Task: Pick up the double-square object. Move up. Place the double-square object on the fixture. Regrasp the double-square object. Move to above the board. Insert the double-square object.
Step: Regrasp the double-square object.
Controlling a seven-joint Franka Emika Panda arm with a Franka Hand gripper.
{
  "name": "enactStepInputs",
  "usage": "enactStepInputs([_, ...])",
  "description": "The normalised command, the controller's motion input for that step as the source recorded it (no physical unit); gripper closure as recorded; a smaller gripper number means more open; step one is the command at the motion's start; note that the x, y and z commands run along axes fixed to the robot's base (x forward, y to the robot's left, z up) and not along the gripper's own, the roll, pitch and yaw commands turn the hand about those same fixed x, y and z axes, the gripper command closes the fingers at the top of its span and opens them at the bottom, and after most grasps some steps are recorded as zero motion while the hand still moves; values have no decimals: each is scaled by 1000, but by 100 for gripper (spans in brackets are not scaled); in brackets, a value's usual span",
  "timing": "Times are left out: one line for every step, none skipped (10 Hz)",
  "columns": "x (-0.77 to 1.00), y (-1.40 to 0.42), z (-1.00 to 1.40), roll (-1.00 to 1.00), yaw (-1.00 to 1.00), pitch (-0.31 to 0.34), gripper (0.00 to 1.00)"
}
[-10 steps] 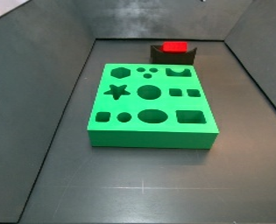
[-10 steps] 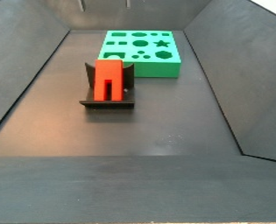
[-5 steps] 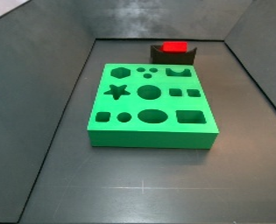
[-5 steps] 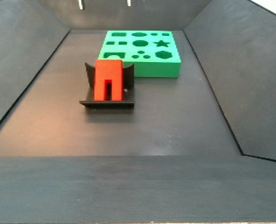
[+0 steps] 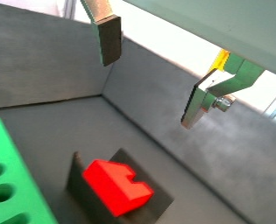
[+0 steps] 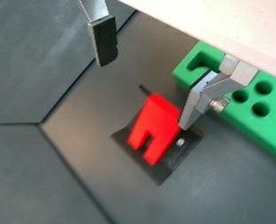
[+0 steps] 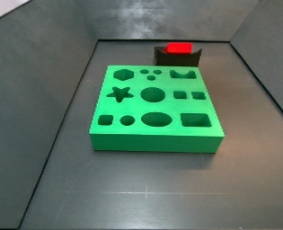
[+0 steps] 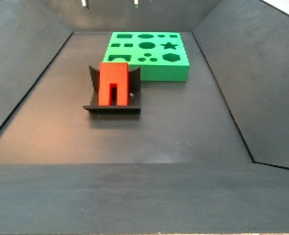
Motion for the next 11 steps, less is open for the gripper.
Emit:
enactStepInputs([101,-37,-20,1000,89,138,0])
enactStepInputs([101,-39,-19,1000,112,158,0])
enactStepInputs([103,-43,-22,1000,154,184,0])
enactStepInputs([105,-42,-21,917,188,188,0])
enactStepInputs([107,-44,-24,734,204,162,0])
enactStepInputs([108,-45,-27,550,215,133,0])
enactStepInputs([104,-39,-19,327,219,95,0])
enactStepInputs([99,-32,-13,252,220,71,0])
enactStepInputs([81,-37,-12,178,205,10,0])
enactStepInputs([35,71,-1000,188,203,-42,0])
enactStepInputs([40,71,-1000,184,168,-60,0])
